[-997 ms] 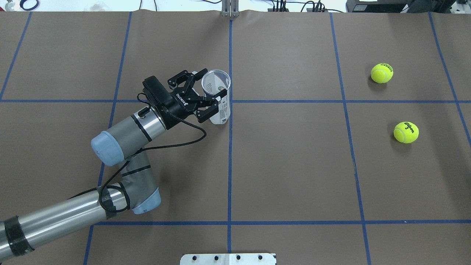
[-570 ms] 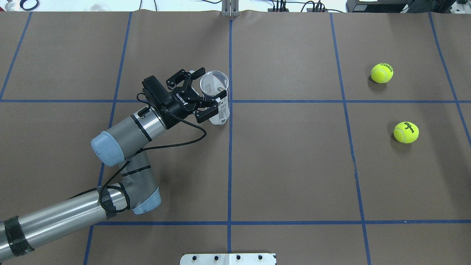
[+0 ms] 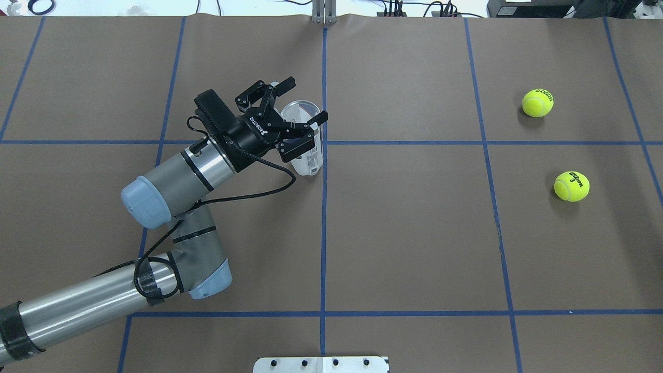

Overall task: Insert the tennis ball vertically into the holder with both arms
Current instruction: 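Set the can upright on the table and open the left gripper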

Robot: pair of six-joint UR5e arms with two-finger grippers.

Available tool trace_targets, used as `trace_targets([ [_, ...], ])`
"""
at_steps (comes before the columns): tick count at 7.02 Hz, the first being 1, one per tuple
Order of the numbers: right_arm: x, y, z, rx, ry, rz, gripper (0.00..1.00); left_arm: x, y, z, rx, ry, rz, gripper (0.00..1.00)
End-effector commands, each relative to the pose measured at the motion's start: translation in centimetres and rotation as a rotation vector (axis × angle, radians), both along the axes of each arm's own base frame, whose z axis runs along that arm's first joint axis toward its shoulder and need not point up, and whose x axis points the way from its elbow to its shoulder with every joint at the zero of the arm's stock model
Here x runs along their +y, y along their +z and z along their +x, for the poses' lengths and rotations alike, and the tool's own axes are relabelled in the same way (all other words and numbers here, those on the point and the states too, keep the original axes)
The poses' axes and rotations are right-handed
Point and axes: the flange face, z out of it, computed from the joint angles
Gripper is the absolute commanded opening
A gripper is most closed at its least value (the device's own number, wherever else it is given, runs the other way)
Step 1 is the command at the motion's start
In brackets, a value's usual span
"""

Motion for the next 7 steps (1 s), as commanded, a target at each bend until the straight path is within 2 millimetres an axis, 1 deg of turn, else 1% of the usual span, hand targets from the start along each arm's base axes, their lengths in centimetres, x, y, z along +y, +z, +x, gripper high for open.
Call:
trace_targets([
  [1, -0.1, -1.7, 0.1, 0.015, -0.004, 0.040, 0.99, 2.0, 1.2, -5.6, -0.128, -0.010, -0.069, 0.99],
  [2, -1.8, -4.9, 0.1, 0.017, -0.001, 0.097, 0.99, 3.5, 4.9, -8.3, -0.175, -0.009, -0.097, 0.99],
  [3, -1.7, -5.4, -0.1, -0.002, 0.018, 0.089, 0.99, 4.1, 7.4, -9.2, -0.206, -0.007, -0.120, 0.99],
  [4, -2.2, -6.3, -3.0, -0.026, 0.009, 0.054, 0.99, 4.3, 9.2, -9.4, -0.203, 0.017, -0.166, 0.99],
  [5, -2.1, -8.1, -6.3, -0.092, -0.039, 0.074, 0.99, 4.2, 10.3, -9.1, -0.221, 0.020, -0.181, 0.99],
  [6, -2.4, -8.8, -9.9, -0.096, -0.041, 0.046, 1.00, 3.9, 11.5, -8.3, -0.246, 0.022, -0.195, 0.99],
  [7, -2.6, -10.0, -13.5, -0.112, 0.044, -0.033, 1.00, 3.9, 12.1, -7.8, -0.256, 0.026, -0.200, 0.99],
])
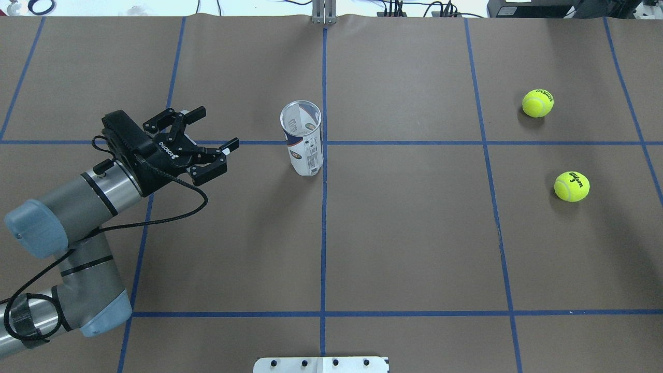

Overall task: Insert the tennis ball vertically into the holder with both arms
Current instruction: 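Lower the right gripper onto the nearer yellow ball and grasp it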

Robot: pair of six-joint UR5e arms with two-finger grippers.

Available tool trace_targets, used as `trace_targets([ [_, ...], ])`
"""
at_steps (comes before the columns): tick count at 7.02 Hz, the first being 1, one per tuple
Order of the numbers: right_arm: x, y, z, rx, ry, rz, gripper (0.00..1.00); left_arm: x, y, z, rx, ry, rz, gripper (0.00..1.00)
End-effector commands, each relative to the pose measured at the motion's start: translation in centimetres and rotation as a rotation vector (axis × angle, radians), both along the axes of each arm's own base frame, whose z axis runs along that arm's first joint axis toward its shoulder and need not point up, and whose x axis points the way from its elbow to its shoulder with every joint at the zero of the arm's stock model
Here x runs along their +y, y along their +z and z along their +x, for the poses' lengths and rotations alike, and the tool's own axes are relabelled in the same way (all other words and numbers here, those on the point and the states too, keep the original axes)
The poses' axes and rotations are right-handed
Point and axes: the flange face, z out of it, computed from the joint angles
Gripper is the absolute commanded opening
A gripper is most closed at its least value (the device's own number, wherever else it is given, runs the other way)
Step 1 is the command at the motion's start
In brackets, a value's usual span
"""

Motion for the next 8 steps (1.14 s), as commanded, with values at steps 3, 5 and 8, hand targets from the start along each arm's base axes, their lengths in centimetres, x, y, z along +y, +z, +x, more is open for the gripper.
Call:
trace_targets([
  [3, 2.7, -0.8, -13.3, 0.006, 0.067, -0.035, 0.99, -0.1, 1.8, 1.2, -0.031, 0.008, -0.020, 0.99],
  [5, 3.4, 0.3, -16.3, 0.075, 0.028, -0.007, 0.99, -0.3, 1.9, 1.5, -0.035, 0.008, -0.022, 0.99],
  [8, 4.1, 1.8, -18.6, 0.133, -0.015, 0.015, 0.99, -0.5, 2.6, 1.9, -0.050, 0.008, -0.029, 0.99],
])
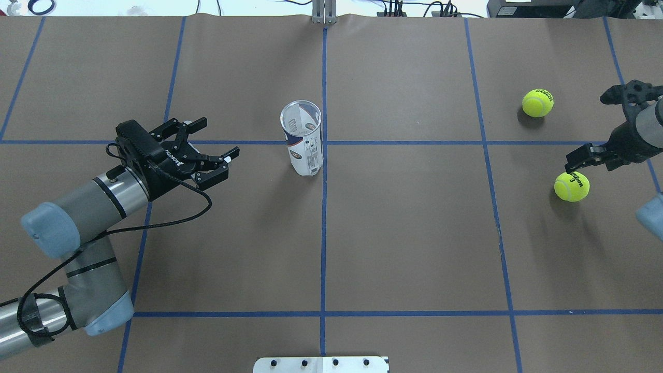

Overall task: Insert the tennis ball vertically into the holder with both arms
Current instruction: 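Lower the right gripper onto the nearer yellow ball and grasp it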

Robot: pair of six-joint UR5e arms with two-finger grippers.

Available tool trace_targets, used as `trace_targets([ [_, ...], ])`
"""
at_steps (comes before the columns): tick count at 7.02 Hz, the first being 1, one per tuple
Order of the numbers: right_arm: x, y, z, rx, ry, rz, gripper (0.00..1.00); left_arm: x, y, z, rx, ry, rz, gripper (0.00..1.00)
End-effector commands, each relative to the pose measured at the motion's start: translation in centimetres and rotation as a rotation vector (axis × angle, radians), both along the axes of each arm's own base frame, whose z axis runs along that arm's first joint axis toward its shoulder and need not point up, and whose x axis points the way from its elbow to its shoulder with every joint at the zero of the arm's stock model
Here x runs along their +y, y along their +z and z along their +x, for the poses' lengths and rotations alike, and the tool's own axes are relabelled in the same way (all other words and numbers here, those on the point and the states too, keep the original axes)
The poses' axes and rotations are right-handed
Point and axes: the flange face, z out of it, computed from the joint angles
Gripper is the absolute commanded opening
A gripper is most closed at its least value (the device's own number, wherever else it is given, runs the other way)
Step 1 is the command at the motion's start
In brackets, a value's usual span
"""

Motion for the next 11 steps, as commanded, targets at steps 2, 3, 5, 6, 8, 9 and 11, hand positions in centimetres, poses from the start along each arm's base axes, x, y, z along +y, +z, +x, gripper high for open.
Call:
trace_targets([
  [2, -0.1, 1.9, -1.3, 0.036, -0.061, 0.026, 1.00, -0.2, 0.3, 0.3, -0.006, -0.002, -0.003, 0.99],
  [3, 0.0, 1.9, -1.6, 0.036, -0.069, 0.027, 1.00, -0.2, 0.3, 0.3, -0.007, -0.003, -0.004, 0.99],
  [5, 0.2, 3.0, -3.0, 0.057, -0.090, 0.018, 0.99, -0.2, 0.3, 0.3, -0.007, -0.003, -0.004, 0.99],
  [6, 0.2, 3.5, -3.4, 0.074, -0.094, 0.018, 1.00, -0.2, 0.4, 0.3, -0.009, -0.003, -0.005, 0.99],
  [8, -0.4, 4.4, -4.2, 0.093, -0.123, 0.035, 0.99, -0.3, 0.4, 0.4, -0.009, -0.005, -0.005, 0.99],
  [9, -0.4, 4.3, -4.5, 0.090, -0.126, 0.032, 0.99, -0.3, 0.6, 0.4, -0.011, -0.005, -0.007, 0.99],
  [11, -0.2, 4.2, -4.9, 0.087, -0.129, 0.031, 0.99, -0.4, 1.0, 0.6, -0.020, -0.006, -0.011, 0.99],
])
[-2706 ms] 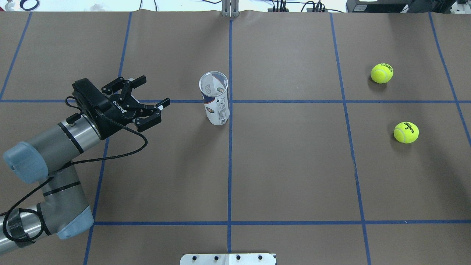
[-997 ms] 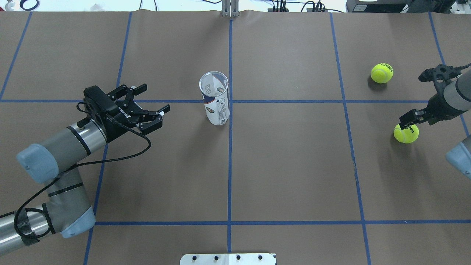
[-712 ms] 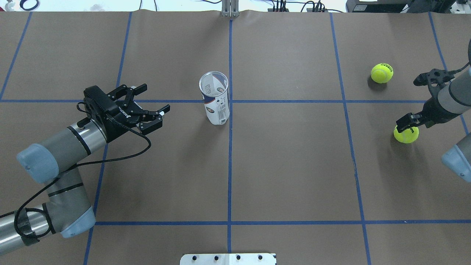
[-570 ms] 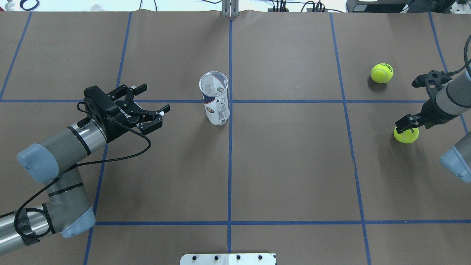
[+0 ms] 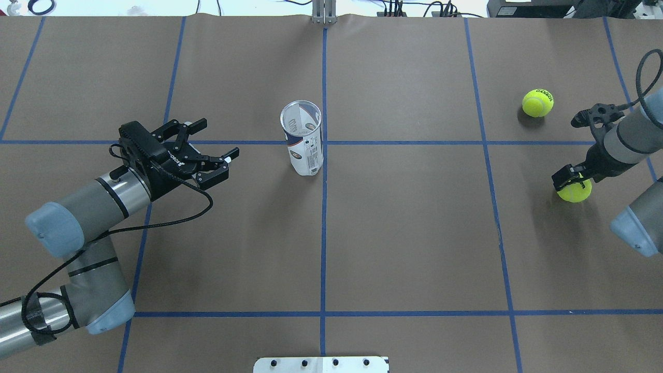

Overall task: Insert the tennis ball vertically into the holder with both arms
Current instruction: 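Lower the right gripper onto the nearer yellow ball and grasp it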

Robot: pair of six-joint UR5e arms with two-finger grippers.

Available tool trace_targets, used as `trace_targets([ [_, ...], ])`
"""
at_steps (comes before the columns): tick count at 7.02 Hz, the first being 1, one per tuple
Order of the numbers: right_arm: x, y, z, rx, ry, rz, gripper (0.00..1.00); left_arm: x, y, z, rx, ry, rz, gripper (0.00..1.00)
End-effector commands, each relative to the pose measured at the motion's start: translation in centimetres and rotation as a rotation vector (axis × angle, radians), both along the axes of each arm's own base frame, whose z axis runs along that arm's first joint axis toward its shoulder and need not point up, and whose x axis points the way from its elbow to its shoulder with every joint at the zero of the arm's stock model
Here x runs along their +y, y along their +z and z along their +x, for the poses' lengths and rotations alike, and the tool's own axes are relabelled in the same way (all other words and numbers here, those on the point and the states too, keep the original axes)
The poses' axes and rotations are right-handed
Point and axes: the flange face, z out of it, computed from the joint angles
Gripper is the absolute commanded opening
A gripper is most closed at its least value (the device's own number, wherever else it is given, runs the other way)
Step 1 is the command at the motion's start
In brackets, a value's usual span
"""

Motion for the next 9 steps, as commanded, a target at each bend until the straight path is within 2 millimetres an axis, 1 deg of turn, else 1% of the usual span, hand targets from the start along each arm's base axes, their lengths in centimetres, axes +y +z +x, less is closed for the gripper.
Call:
trace_targets([
  [1, 0.2, 0.1, -0.2, -0.001, -0.010, -0.001, 0.99, -0.1, 0.3, 0.2, -0.007, -0.001, -0.003, 0.99],
  [2, 0.2, 0.1, -0.3, -0.003, -0.011, -0.003, 0.96, -0.1, 0.2, 0.1, -0.005, -0.001, -0.002, 0.99],
  [3, 0.3, 0.0, -0.4, -0.007, -0.012, -0.006, 0.70, -0.1, 0.3, 0.1, -0.008, -0.003, -0.002, 0.99],
  [4, 0.2, -0.1, -0.4, -0.009, -0.020, 0.003, 0.28, -0.2, 0.3, 0.1, -0.008, -0.005, -0.002, 0.99],
  [5, 0.2, -0.4, -0.4, -0.012, -0.026, 0.012, 0.00, -0.1, 0.2, 0.2, -0.005, -0.003, -0.002, 0.99],
  [6, 0.2, -1.9, -0.4, -0.030, -0.028, 0.032, 0.00, -0.3, -0.6, 0.4, 0.007, -0.003, 0.004, 0.99],
  [7, -0.1, -4.5, 0.4, -0.070, -0.019, 0.051, 0.00, -0.9, -0.7, 1.5, 0.003, -0.003, 0.000, 0.99],
  [8, -1.9, -6.9, 2.8, -0.171, 0.006, 0.029, 0.00, -2.0, -0.6, 3.7, -0.012, -0.001, -0.009, 0.99],
  [9, -3.4, -9.5, 4.0, -0.246, 0.019, 0.022, 0.00, -2.2, -0.3, 5.1, -0.026, 0.009, -0.014, 0.99],
])
